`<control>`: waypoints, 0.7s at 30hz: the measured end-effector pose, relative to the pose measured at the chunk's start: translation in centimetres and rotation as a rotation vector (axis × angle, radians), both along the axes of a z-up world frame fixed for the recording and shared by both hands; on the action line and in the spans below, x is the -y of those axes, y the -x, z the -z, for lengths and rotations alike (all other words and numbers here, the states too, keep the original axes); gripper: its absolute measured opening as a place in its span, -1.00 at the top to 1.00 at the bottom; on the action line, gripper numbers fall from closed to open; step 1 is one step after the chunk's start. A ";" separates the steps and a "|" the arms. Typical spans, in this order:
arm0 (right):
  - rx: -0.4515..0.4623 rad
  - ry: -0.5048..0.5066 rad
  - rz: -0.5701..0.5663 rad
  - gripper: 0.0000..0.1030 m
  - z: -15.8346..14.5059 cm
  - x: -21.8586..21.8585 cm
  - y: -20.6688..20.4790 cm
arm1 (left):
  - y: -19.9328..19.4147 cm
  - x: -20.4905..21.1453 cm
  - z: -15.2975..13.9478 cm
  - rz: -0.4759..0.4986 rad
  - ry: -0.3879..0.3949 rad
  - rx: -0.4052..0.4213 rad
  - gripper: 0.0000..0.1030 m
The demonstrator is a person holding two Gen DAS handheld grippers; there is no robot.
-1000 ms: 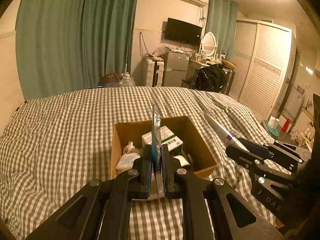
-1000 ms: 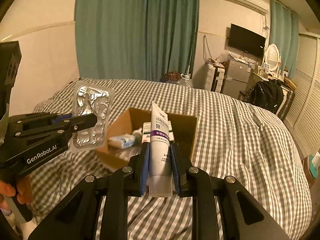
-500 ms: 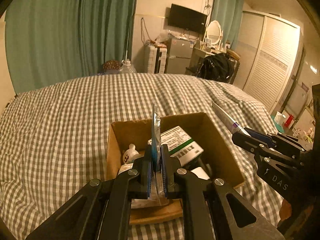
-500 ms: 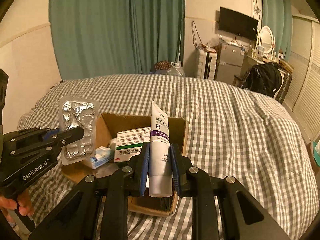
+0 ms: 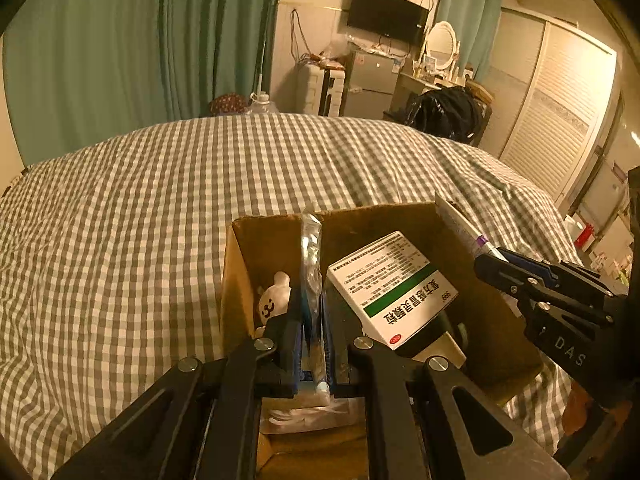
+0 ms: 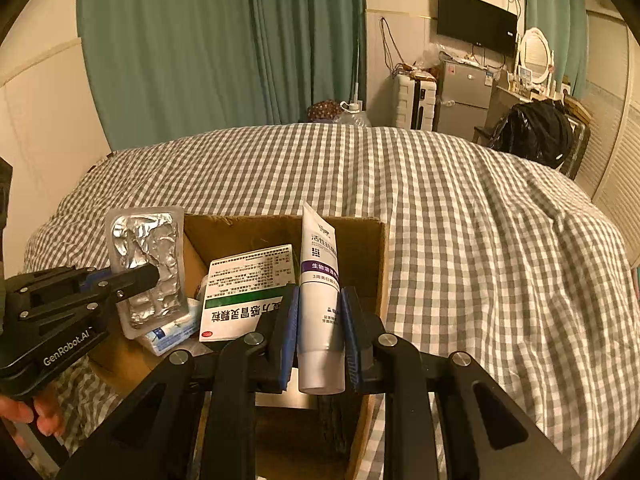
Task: Organize objects
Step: 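Lower the blister pack into the box with the left tool while the right tool drops the tube in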
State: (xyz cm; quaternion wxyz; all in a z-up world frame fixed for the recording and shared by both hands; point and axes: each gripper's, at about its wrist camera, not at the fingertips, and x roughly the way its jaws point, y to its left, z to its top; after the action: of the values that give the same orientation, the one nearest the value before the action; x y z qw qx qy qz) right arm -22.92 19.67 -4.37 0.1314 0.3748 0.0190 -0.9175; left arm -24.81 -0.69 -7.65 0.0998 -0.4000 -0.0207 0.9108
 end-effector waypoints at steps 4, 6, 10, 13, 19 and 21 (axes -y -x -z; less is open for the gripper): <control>-0.005 0.004 0.004 0.43 -0.3 -0.1 -0.4 | 0.0 -0.4 0.1 -0.004 0.024 0.000 0.80; -0.013 0.011 0.008 0.26 -0.6 -0.2 -0.7 | 0.0 -0.5 -0.1 -0.006 0.037 0.004 0.75; -0.030 0.013 0.013 0.21 -1.7 -0.5 -1.6 | -0.5 -0.4 -0.7 -0.023 0.044 0.001 0.32; -0.047 0.009 0.015 0.16 -2.8 -0.9 -2.6 | -1.3 -0.1 -1.8 -0.052 0.048 -0.023 -0.11; -0.096 0.012 0.029 0.07 -6.0 -1.8 -5.6 | -3.9 -0.3 -5.0 -0.060 0.059 -0.083 -0.17; -0.118 0.010 0.028 0.05 -7.1 -1.9 -6.7 | -5.0 -0.6 -6.5 -0.058 0.071 -0.118 -0.26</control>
State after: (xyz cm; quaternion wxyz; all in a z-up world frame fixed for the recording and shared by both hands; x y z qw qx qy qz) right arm -16.21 21.57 2.71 0.1191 0.3198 0.0167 -0.9398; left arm -19.83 -0.05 -1.15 0.0600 -0.3483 0.0058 0.9354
